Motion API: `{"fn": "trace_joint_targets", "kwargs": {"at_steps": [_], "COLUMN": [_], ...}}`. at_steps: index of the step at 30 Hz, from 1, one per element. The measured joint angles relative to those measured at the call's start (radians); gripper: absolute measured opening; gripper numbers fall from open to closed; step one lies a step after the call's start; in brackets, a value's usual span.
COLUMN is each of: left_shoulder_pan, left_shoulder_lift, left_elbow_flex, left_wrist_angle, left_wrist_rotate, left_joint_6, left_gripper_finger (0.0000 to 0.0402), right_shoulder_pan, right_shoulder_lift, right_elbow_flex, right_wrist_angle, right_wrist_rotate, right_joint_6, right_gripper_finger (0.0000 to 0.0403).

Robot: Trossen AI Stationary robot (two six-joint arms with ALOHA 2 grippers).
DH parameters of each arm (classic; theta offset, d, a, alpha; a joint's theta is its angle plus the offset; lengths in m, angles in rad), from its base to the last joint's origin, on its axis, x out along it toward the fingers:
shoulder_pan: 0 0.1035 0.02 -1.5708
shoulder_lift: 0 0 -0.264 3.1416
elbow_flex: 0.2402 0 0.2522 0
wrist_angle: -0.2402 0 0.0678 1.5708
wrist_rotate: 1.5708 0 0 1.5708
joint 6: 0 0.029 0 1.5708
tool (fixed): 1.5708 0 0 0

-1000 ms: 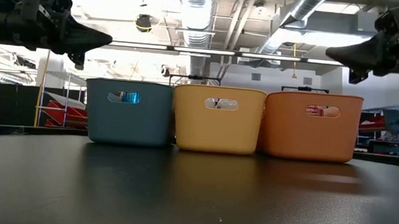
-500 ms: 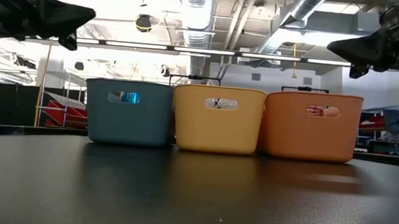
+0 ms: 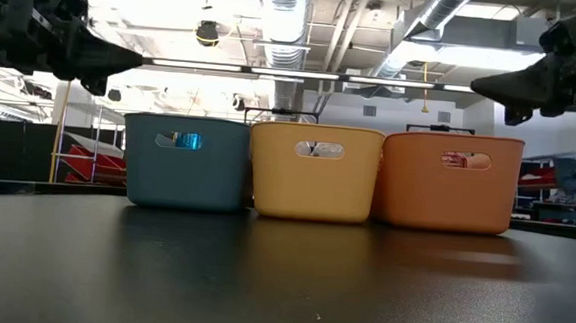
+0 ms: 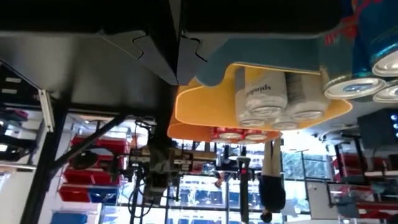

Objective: Sort soda cans
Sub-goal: Return to Home Position

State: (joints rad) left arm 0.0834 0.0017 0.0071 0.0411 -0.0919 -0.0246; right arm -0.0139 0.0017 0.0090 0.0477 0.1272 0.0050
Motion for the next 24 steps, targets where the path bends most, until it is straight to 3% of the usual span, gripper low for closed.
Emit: {"fn": "trace_joint_targets", "kwargs": {"at_steps": [16, 24], "left_shoulder_pan": [0.055, 0.057], "left_shoulder_lift": [0.001, 0.009], "left_elbow_flex": [0.000, 0.000], "left_wrist_angle": [0.034, 0.000], "left_wrist_rotate": [-0.004, 0.005], "left_joint_6": [0.012, -0.062], "left_gripper_finger": [0.0000, 0.0000], "right_shoulder_pan": [0.042, 0.040], "right_shoulder_lift": [0.000, 0.000], "right_elbow_flex": [-0.003, -0.003], "right_wrist_angle": [-0.006, -0.007], "right_wrist_rotate": [-0.001, -0.002], "right_joint_6": [0.000, 0.100], "right_gripper_finger": [0.0000, 0.0023]}}
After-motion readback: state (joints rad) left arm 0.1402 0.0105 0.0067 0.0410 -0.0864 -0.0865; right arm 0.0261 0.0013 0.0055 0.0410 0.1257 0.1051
